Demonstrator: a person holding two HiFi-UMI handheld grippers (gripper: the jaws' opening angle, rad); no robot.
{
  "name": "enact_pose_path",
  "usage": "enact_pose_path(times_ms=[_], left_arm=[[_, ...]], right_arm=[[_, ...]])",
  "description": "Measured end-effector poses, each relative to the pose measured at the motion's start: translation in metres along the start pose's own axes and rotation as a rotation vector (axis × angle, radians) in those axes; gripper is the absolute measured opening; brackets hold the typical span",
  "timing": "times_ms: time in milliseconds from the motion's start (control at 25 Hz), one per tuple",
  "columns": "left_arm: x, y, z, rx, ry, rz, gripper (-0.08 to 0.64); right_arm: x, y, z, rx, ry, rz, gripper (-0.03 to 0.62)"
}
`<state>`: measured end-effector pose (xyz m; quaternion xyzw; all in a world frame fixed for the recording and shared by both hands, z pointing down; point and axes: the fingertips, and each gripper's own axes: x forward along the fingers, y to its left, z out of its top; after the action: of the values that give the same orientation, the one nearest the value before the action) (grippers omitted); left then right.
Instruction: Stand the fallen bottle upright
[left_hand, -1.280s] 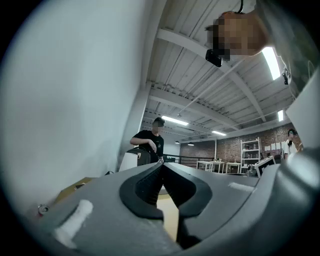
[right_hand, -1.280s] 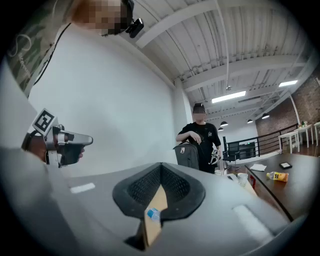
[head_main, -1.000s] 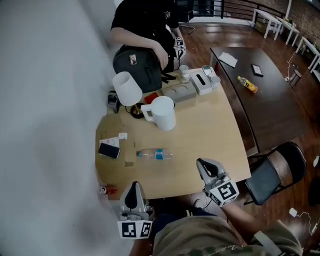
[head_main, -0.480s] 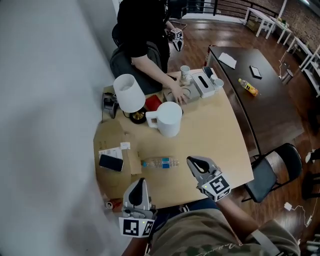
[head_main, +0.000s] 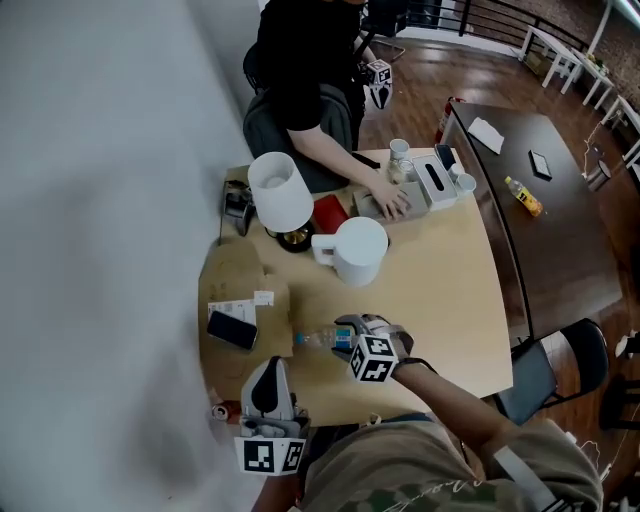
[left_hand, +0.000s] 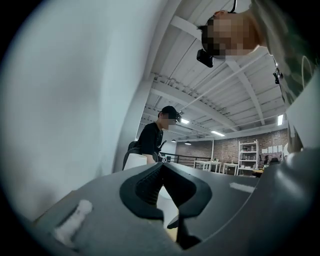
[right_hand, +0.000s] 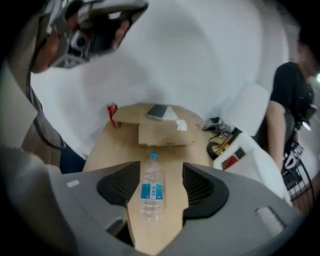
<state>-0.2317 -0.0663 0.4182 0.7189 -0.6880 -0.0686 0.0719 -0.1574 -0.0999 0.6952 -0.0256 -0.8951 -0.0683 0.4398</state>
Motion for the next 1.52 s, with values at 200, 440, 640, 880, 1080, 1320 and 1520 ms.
enact_pose_path(times_ms=[200,440,640,880,1080,1320,1520], left_arm=[[0.008,0.002,0.000,0.013,0.019,0.021,0.003],[0.004,0.005,-0.004,-0.004,0.030,0.057,0.003],[-0.002,0.015,-0.013,-0.004,0.056,0.077,0.003],[-0.001,0.004,-0.006,0.017,0.049,0.051,0.003],[0.007,-0.011,-0.012,0.021,0.067,0.009,0.003],[0.021,-0.055,-0.025,0.042,0.094,-0.080,0.003],[0.027,-0.073,-0.028,0.067,0.118,-0.109,0.003]], right_arm=[[0.116,0.019,-0.028,-0.074,0.266,0.196,0.298],[0.176,0.033,-0.067,-0.227,0.459,0.207,0.311],[0.185,0.030,-0.062,-0.238,0.446,0.192,0.313],[0.154,0.024,-0.059,-0.221,0.257,0.101,0.313],[0.061,-0.001,-0.029,-0.077,-0.227,-0.055,0.313],[-0.002,-0.026,-0.055,0.203,-0.619,-0.192,0.314],[-0.014,-0.011,-0.068,0.224,-0.708,-0.194,0.316]])
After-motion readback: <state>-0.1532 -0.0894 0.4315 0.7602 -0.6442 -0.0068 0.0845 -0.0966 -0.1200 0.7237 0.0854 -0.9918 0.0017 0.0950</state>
